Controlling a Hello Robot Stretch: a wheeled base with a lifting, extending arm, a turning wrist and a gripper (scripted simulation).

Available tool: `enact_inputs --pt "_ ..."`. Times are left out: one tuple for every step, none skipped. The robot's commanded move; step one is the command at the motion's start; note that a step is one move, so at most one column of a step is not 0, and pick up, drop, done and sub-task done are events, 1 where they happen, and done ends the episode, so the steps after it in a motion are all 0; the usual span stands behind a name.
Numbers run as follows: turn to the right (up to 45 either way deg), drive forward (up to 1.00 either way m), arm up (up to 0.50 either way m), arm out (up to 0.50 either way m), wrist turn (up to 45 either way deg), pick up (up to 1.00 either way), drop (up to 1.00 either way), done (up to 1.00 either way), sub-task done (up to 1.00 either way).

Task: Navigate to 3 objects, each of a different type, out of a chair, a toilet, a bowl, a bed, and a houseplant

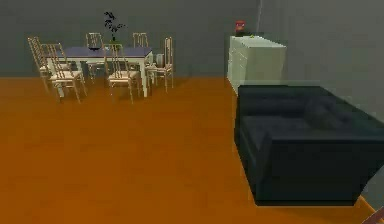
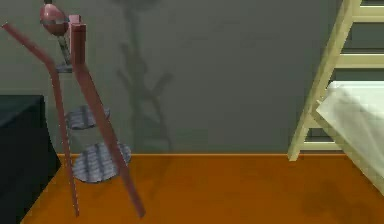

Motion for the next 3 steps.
enact_inputs --pt "-45.0 0.00 0.00 0.00 0.0 0.00 0.00 0.00 0.00" --pt "-45.0 0.00 0.00 0.00 0.0 0.00 0.00 0.00 0.00" --pt "-18.0 0.00 0.00 0.00 0.0 0.00 0.00 0.00 0.00"
